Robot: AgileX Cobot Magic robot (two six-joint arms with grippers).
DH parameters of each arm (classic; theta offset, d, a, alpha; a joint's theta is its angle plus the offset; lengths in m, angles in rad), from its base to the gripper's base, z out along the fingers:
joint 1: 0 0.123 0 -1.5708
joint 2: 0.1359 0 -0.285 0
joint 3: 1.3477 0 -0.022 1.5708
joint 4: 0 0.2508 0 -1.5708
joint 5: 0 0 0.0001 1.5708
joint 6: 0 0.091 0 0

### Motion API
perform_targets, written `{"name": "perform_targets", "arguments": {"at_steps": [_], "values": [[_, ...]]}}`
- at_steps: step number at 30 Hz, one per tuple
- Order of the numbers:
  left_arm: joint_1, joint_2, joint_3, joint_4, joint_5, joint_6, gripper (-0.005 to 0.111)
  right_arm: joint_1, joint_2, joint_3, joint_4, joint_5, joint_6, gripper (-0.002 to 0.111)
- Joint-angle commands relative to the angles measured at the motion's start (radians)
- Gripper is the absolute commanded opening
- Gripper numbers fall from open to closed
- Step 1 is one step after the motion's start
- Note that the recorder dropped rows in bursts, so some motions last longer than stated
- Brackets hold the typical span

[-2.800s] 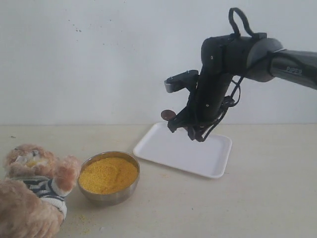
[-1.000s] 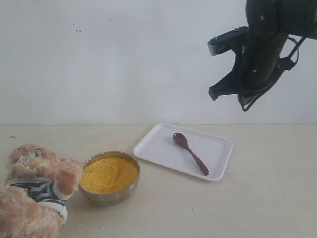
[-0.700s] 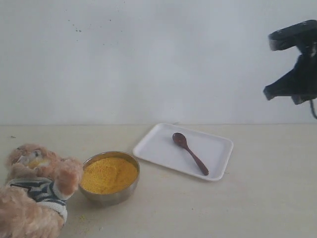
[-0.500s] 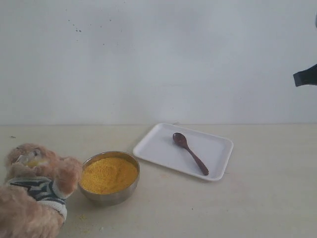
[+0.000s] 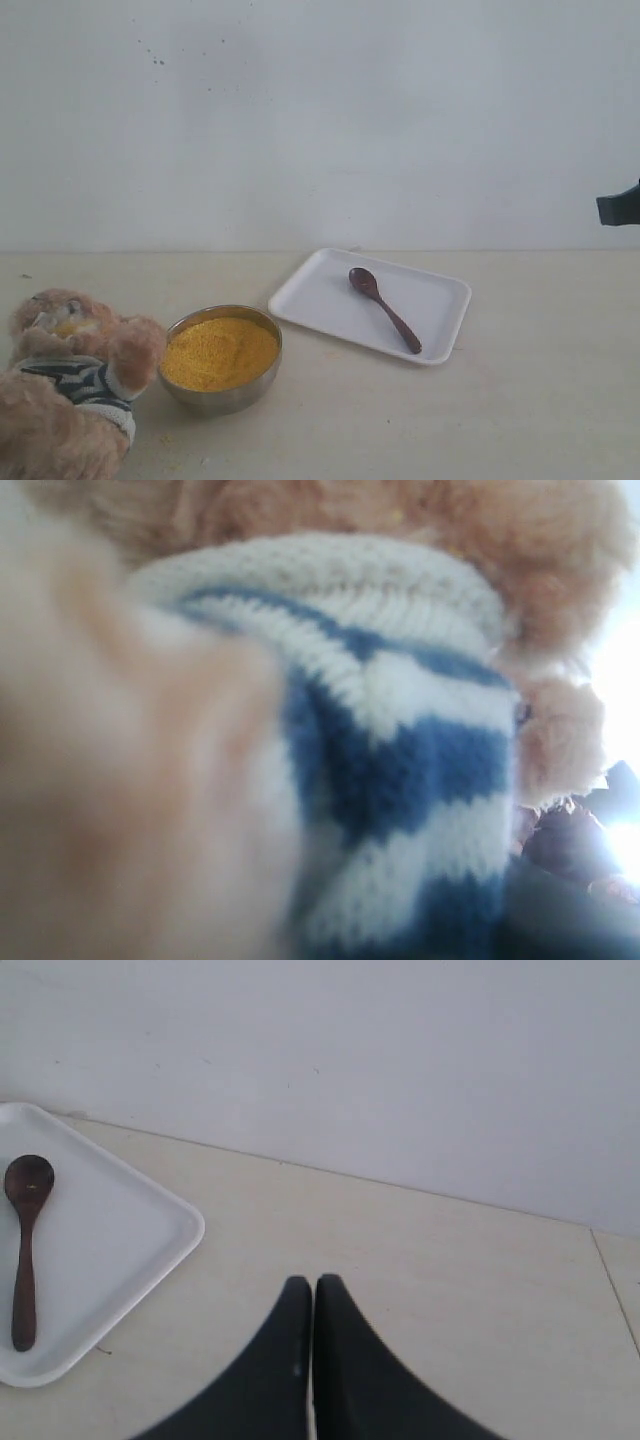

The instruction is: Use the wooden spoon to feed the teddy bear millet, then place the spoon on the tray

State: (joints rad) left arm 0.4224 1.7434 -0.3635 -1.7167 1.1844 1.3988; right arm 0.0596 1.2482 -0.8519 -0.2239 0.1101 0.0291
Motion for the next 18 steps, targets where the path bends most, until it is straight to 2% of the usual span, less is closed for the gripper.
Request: {"name": "perform_targets", "arguments": {"at_steps": [1,6,9,11,15,18], "values": [[-0.002,-0.010,0.003,-0.005,0.037,0.007,0.004,-0.004,-0.010,0.004,0.000,-0.025,-0.005,0.000],[-0.002,-0.010,0.003,-0.005,0.037,0.007,0.004,-0.004,-0.010,0.004,0.003,-0.027,-0.003,0.000],[-0.002,-0.010,0.003,-0.005,0.037,0.007,0.004,-0.004,-0.040,0.004,0.072,0.008,0.089,0.000],[-0.002,-0.010,0.003,-0.005,0.037,0.007,0.004,-0.004,-0.092,0.010,0.135,0.019,0.136,0.000],[-0.002,-0.010,0.003,-0.006,0.037,0.007,0.004,-0.004,-0.241,0.086,0.136,-0.110,0.087,0.000],[-0.002,-0.010,0.001,-0.006,0.037,0.007,0.004,-0.004,-0.366,0.142,0.136,-0.129,0.087,0.000]]}}
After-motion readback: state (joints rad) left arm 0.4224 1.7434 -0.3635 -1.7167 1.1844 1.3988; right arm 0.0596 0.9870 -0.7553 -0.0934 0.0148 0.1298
